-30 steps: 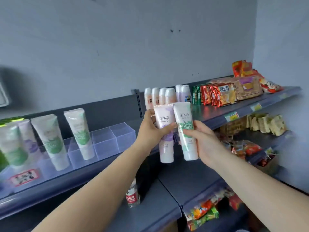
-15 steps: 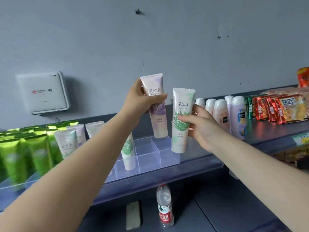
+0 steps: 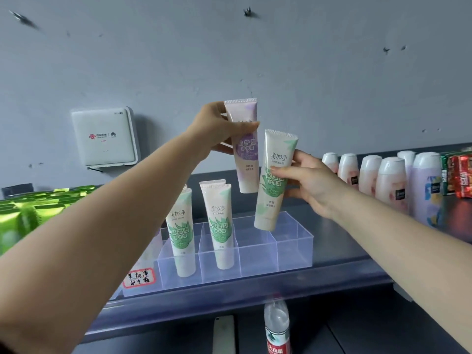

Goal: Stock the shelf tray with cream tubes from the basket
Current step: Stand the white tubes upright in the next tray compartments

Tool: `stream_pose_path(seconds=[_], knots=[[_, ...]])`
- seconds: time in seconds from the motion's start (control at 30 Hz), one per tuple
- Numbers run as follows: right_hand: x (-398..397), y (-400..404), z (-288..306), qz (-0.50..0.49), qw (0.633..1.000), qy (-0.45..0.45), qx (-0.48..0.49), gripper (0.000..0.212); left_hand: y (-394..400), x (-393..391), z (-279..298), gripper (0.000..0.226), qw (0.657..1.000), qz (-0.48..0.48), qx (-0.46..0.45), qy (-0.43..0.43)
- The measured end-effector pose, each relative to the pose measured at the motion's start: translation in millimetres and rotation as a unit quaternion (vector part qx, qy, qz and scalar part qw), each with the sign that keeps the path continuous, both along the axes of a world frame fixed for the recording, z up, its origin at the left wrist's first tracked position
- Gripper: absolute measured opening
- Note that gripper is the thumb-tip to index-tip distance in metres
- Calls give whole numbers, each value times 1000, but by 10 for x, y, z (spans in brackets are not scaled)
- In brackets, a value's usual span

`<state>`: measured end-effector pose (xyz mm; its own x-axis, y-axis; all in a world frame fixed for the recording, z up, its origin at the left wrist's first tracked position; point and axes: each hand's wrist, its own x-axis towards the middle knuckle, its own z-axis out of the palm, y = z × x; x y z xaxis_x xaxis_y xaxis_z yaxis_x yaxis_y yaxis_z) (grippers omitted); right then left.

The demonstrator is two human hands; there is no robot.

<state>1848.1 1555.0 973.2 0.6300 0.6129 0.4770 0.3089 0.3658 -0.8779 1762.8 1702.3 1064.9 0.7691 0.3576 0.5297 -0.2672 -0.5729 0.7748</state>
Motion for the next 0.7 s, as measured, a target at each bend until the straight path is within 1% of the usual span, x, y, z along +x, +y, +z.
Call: stream_pose_path(seconds=[0.1, 0.17, 0.3, 0.4, 0.43, 0.57, 0.7], knots=[[56, 17, -5, -1, 1000, -6, -23, 19, 58, 55, -21, 19, 999, 6, -9, 30], [79, 16, -25, 3, 999, -7, -37, 20, 98, 99, -34, 15, 998, 11, -6, 57], [128, 22, -77, 7, 999, 1, -51, 22, 182, 200, -47, 15, 994, 15, -1, 110], [166, 23, -107, 9, 998, 1, -59, 18, 229, 280, -69, 22, 989, 22, 11, 145], [177, 23, -114, 8, 998, 0, -62, 17, 251, 307, -80, 21, 988, 21, 17, 153], [206, 18, -124, -5, 996, -24, -86, 16, 330, 394, -109, 21, 980, 38, 75, 179], [205, 35, -133, -3, 992, -45, -118, 19, 375, 446, -141, 22, 962, 59, 163, 211]])
